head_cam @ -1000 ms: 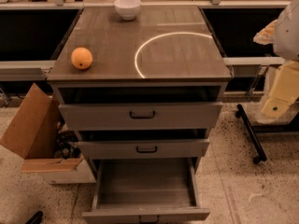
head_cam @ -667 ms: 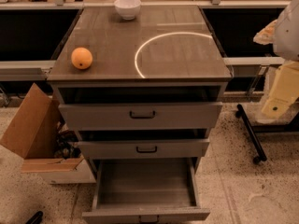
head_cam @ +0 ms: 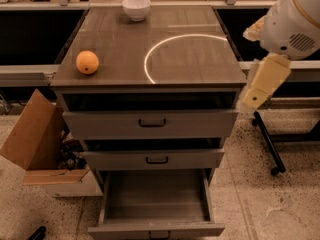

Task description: Place orange into bottom drawer

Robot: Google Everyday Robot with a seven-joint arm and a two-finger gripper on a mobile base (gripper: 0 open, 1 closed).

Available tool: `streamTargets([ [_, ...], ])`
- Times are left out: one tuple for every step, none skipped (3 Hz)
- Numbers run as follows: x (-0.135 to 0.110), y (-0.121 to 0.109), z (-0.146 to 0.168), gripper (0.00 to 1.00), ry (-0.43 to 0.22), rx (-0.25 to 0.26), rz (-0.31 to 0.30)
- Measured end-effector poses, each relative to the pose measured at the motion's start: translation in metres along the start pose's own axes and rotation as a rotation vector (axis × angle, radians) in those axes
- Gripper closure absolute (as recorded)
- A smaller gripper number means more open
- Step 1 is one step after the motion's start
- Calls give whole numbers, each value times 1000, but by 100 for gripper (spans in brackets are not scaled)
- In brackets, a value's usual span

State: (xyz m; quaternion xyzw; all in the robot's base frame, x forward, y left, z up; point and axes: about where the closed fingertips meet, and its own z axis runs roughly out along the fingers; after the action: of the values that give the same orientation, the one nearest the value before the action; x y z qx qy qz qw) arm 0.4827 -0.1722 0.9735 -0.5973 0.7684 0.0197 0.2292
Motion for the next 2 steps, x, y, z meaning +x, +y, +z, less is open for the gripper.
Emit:
streamTargets([
  [-28,-11,21,0,-108,-28,25],
  [-28,-11,21,0,-108,-28,25],
])
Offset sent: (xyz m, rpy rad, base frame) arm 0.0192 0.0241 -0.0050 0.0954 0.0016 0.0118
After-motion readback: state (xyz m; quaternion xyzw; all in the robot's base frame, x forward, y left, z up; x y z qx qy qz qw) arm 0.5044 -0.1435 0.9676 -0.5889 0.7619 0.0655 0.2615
